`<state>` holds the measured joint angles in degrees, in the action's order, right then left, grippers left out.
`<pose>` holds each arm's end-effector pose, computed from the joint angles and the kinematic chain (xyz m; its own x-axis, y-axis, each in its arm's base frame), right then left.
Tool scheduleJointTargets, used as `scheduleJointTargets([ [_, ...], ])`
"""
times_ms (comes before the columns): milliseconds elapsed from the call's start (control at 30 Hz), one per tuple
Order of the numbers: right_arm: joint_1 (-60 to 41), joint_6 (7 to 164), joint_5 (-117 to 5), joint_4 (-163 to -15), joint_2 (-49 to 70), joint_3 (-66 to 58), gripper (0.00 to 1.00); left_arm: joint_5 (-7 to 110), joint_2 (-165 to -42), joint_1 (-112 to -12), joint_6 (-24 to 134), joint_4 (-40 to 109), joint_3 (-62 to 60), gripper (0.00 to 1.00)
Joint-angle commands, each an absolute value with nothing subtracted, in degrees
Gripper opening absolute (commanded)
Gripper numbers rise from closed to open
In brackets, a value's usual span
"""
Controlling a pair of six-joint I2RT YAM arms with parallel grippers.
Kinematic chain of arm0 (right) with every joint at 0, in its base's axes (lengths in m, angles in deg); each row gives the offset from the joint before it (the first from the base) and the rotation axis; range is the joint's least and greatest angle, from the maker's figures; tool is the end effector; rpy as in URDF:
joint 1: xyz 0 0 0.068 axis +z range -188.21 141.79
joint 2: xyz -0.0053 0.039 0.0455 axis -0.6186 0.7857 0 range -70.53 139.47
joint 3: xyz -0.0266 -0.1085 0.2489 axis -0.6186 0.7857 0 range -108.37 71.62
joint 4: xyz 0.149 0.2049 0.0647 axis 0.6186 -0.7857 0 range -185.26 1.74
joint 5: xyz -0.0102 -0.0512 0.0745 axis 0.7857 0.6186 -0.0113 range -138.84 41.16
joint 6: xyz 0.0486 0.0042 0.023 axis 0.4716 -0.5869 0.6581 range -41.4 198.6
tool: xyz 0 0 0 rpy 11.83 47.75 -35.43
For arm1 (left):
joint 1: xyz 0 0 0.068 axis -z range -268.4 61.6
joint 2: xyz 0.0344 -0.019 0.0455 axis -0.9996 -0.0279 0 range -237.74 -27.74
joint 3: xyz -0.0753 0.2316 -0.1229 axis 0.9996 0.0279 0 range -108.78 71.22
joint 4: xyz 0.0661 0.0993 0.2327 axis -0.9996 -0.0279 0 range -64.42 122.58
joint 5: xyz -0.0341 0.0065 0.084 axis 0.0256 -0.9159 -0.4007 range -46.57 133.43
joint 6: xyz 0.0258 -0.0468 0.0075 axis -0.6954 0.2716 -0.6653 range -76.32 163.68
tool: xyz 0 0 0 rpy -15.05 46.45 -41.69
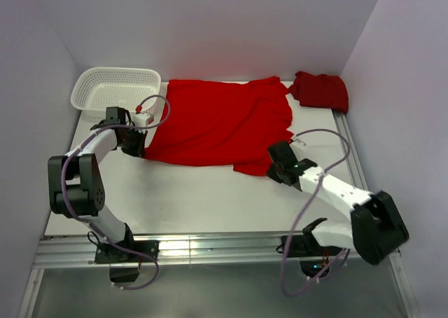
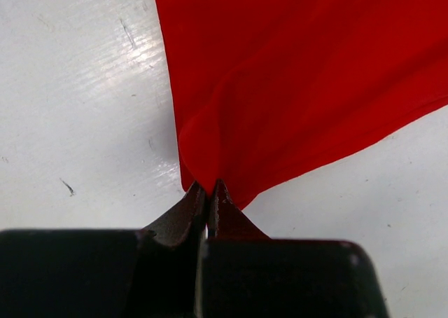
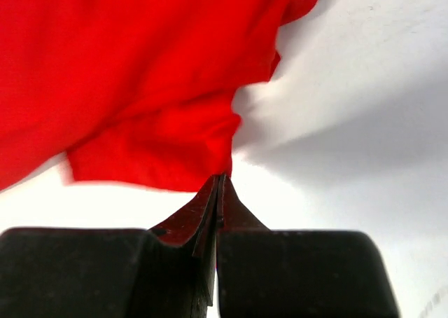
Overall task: Roll the t-shirts
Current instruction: Flatten the tshirt, then fold the tshirt
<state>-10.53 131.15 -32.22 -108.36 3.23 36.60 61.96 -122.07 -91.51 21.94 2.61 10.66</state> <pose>0.2090 0.0983 0.1679 -0.7101 0.4865 -0.5089 0.4107 0.8734 0.2618 0.3247 0.0062 0.1937 -0.7988 0.3083 -0.5165 0.4143 0.9046 -0.1008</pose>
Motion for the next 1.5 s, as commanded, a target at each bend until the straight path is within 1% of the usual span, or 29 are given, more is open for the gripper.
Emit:
scheduleJointTargets([
  [0, -8.69, 134.05, -27.84, -117.06, -7.66, 36.64, 0.00, 60.31, -118.98, -91.65, 20.30, 1.21, 10.48, 0.00],
  [33, -8.07, 134.40, -28.01, -118.39, -12.47, 36.91, 0.00, 60.13, -118.80, -91.56, 20.12, 1.03, 10.92, 0.00],
  [233, -4.91, 139.41, -28.18, -129.64, -29.71, 38.49, 0.00, 57.76, -115.90, -91.56, 18.81, 1.12, 14.26, 0.00],
  [333, -3.94, 140.90, -28.62, -134.39, -36.66, 38.40, 0.00, 56.45, -114.32, -91.48, 18.19, 1.47, 15.84, 0.00],
  [533, -2.53, 142.93, -28.80, -143.01, -45.11, 35.51, 0.00, 55.21, -111.68, -91.48, 16.52, 0.77, 17.78, 0.00],
  [800, -2.36, 143.20, -30.12, -149.16, -51.63, 30.50, 0.00, 52.40, -110.01, -91.48, 13.97, -0.47, 20.41, 0.00],
  [1100, -2.36, 141.09, -27.84, -153.21, -52.51, 23.73, 0.00, 52.48, -110.01, -91.21, 13.36, -2.75, 21.38, 0.00],
  [1367, -2.44, 141.00, -26.08, -160.06, -55.76, 18.10, 0.00, 51.96, -105.80, -89.28, 12.83, -5.91, 24.54, 0.00],
  [1467, -2.44, 140.74, -26.34, -161.21, -56.73, 17.05, 0.00, 52.13, -104.92, -89.28, 12.56, -7.49, 25.60, 0.03],
])
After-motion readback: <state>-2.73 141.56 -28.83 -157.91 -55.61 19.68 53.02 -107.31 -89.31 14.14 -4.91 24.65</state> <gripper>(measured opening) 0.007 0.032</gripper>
